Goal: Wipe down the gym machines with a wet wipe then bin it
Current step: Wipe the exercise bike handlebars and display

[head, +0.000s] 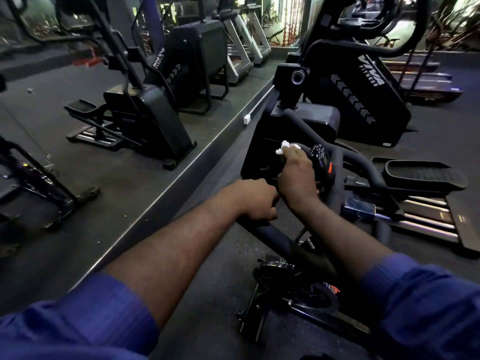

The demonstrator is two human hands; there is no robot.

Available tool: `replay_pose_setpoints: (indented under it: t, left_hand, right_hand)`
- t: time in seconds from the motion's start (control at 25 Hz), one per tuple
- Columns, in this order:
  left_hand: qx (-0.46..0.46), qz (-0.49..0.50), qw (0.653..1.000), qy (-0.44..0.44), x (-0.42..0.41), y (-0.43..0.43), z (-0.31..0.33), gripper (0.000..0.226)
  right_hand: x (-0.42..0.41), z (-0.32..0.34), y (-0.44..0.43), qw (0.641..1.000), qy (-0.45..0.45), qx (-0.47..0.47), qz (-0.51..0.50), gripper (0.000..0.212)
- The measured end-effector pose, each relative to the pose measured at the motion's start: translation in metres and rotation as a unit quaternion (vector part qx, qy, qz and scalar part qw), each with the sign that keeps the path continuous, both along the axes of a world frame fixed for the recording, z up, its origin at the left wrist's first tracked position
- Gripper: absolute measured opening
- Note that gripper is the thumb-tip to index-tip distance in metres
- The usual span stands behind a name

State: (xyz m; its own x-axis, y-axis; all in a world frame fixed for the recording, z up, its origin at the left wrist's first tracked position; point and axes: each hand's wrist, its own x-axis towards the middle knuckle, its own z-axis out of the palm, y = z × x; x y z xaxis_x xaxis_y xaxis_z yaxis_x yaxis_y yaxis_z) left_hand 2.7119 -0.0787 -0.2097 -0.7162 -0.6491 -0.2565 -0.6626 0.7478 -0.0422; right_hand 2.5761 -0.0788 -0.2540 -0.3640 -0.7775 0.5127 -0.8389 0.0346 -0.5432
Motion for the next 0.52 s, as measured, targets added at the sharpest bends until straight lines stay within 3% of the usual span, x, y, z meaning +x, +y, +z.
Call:
replay_pose_setpoints:
  t: [0.2, 0.28, 0.32, 0.36, 0.4, 0.48, 0.52]
  left_hand:
    - [-0.009, 0.109, 0.994, 0.016, 0.000, -0.011, -0.004, 0.044]
    - [-0.013, 0.161, 0.986, 0.040, -0.006, -0.013, -0.001, 0.043]
    - [0.004, 0.191, 0.977, 0.092, -0.011, -0.016, 0.002, 0.039]
    - [0.050, 0.244, 0.952, 0.179, -0.020, -0.018, 0.005, 0.035]
    - [0.112, 0.298, 0.903, 0.287, -0.034, -0.022, 0.006, 0.034]
    - [0.201, 0.392, 0.770, 0.461, -0.068, -0.029, 0.004, 0.045]
    - [0.204, 0.424, 0.725, 0.503, -0.085, -0.036, 0.002, 0.056]
  right_hand:
    - [-0.029, -0.023, 0.049, 0.998, 0.025, 0.020, 0.055, 0.048]
    - [-0.057, -0.033, 0.084, 0.992, 0.059, 0.046, 0.103, 0.036]
    - [-0.071, -0.037, 0.098, 0.987, 0.083, 0.059, 0.127, 0.025]
    - [-0.086, -0.040, 0.108, 0.982, 0.105, 0.067, 0.141, 0.015]
    - [-0.101, -0.041, 0.113, 0.981, 0.112, 0.075, 0.137, 0.013]
    - [-0.120, -0.046, 0.116, 0.987, 0.085, 0.073, 0.120, 0.015]
    - [-0.122, -0.049, 0.118, 0.987, 0.077, 0.064, 0.124, 0.017]
